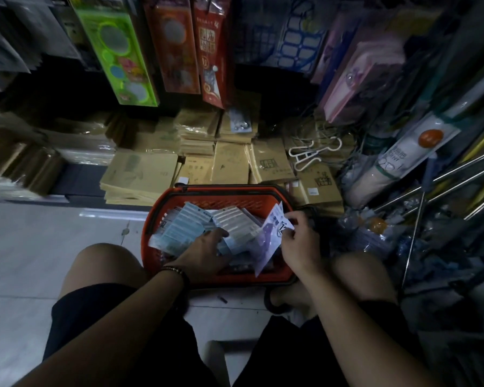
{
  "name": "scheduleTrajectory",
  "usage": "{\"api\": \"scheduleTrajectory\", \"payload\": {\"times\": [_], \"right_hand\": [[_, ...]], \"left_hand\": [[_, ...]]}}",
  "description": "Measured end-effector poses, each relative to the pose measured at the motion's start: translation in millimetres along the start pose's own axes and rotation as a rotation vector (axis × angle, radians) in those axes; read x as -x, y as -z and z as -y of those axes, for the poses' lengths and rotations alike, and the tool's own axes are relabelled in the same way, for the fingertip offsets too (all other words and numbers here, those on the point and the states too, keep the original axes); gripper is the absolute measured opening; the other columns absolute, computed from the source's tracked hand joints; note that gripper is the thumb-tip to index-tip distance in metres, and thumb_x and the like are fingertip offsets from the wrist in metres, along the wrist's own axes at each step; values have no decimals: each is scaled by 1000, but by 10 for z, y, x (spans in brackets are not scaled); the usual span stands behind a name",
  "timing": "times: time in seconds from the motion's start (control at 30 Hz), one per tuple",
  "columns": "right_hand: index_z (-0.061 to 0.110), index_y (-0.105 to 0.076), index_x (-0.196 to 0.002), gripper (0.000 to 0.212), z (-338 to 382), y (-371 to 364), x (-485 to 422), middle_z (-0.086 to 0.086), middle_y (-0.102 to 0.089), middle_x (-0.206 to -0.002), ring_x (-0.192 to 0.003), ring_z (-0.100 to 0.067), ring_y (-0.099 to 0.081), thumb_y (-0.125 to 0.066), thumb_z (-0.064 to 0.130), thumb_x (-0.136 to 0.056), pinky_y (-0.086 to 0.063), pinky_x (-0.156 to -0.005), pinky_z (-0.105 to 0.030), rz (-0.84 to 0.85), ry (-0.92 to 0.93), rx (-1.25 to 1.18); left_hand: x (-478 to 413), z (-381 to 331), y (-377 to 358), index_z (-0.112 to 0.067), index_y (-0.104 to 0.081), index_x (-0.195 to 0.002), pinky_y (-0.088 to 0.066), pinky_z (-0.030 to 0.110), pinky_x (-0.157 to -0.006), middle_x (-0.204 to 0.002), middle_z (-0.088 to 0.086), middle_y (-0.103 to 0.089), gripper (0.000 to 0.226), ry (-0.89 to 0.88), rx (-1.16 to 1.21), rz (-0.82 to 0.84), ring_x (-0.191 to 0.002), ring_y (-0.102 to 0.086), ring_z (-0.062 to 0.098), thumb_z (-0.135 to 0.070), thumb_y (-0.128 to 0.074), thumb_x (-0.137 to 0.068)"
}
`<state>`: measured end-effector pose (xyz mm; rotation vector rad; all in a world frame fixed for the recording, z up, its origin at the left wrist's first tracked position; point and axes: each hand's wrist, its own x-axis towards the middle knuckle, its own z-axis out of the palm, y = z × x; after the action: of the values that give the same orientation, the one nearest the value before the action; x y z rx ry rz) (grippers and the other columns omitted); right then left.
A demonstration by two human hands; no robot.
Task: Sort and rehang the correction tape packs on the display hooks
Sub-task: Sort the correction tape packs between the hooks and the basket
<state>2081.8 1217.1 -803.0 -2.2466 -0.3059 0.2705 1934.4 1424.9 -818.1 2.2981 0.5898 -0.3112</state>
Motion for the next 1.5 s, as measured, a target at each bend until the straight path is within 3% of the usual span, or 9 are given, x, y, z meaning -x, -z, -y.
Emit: {"api": "scheduleTrajectory", "payload": {"times": [0.1, 0.2, 0.33, 0.47, 0.67, 0.93, 1.17, 1.37, 1.5], "right_hand": [[34, -55, -145, 56, 25, 21, -69, -6, -77, -114, -97, -32, -73, -55, 5, -97, -60, -83, -50, 40, 47, -276], [31, -54, -149, 52, 46, -124, -101, -6, -66, -142, -119, -36, -69, -55, 4, -104, -57, -97, -61, 181, -11, -465], [41, -72, -123, 38, 75, -327, -104, 1, -78, -115, -94, -12, -73, -57, 12, -105, -60, -81, -36, 337, 18, -486], [24, -71, -102, 16, 109, -422, -377, 9, -75, -91, -89, -11, -71, -58, 32, -105, -48, -72, -22, 216, 41, -152], [14, -55, -136, 43, -94, -386, -822, -18, -60, -134, -119, -39, -64, -68, 31, -99, -55, -89, -41, 269, -270, 585], [14, -62, -128, 26, -309, -557, -769, -14, -67, -131, -119, -36, -67, -62, 19, -103, -59, -90, -44, 299, -320, 725], [24, -64, -117, 18, 33, -454, -728, -7, -72, -119, -106, -35, -69, -56, 31, -102, -44, -73, -35, 27, -245, 498], [26, -69, -103, 19, 267, -343, -387, 14, -75, -98, -90, -10, -71, -56, 12, -102, -57, -82, -39, 7, -44, -227], [44, -70, -97, 23, 496, -244, -144, 21, -75, -98, -91, -4, -71, -57, 26, -95, -56, -78, -31, 82, 101, -326]], "left_hand": [[-33, -67, 112, -31, -47, -151, -50, 25, -98, -137, -12, -53, 94, -18, 65, -6, -120, -60, 10, -54, -89, -71], [6, -60, 239, -42, -53, -144, -56, 13, -85, -124, -20, -70, 90, -66, 429, 40, -107, -71, -4, -52, -95, -64], [-14, 50, 286, -27, -76, -121, -63, 47, -96, -113, 0, -82, 52, -25, 543, 73, -109, -77, 24, -46, -91, -75], [-154, 47, 229, -23, -75, -126, -62, 48, -97, -118, 4, -81, 43, 21, 773, 63, -112, -77, 29, -33, -87, -85], [-317, 151, 237, -19, -72, -125, -64, 25, -78, -112, 0, -82, 35, 104, 745, -110, -98, -78, 10, -23, -82, -93], [-473, 155, 247, -24, -74, -114, -57, 11, -62, -102, -4, -82, 27, 173, 673, -73, -87, -77, 1, -39, -82, -92], [-429, 11, 313, -18, -71, -110, -65, 55, -87, -104, 7, -80, 55, 180, 792, -118, -97, -78, 27, -57, -80, -74], [-271, -45, 261, -27, -69, -118, -62, 62, -93, -118, 5, -79, 47, 143, 958, -242, -108, -77, 28, -52, -79, -80], [-90, -119, 236, -31, -69, -125, -62, 66, -86, -124, 11, -78, 42, 121, 1172, -219, -110, -77, 39, -41, -84, -87]]}}
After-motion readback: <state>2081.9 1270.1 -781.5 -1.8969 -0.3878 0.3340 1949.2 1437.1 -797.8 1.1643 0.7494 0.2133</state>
